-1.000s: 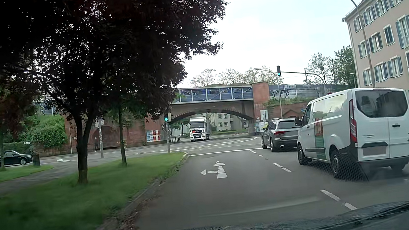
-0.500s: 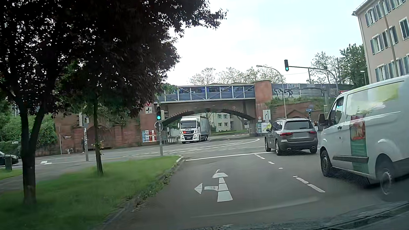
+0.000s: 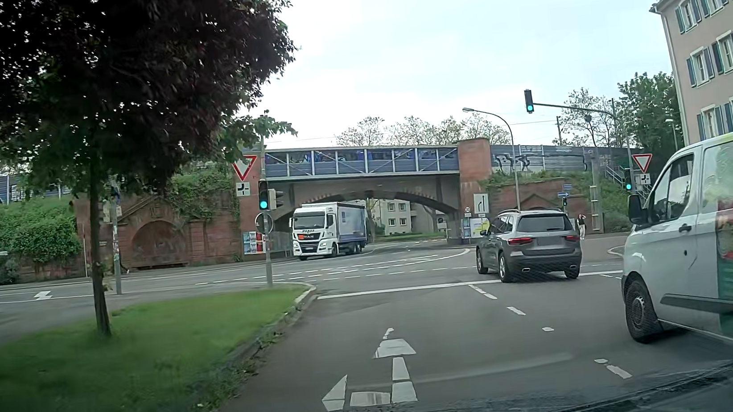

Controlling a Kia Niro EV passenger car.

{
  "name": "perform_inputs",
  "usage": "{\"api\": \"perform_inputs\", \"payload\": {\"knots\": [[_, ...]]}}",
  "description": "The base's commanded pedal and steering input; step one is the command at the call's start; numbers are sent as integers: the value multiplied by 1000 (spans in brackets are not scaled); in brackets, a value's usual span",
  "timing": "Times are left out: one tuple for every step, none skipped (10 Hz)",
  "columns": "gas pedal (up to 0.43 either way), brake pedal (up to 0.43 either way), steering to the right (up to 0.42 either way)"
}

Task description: Follow the waypoints while adhering to traffic rules and regulations

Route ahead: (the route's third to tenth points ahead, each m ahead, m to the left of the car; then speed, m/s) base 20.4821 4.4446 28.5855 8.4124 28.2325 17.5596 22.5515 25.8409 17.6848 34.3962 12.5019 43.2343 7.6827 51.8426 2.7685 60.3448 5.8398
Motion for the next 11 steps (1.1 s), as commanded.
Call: {"api": "perform_inputs", "payload": {"knots": [[130,0,8],[130,0,8],[118,0,9],[110,0,8],[98,0,9],[87,0,8],[79,0,6],[79,0,4],[79,0,3],[79,0,0],[79,0,-2]]}}
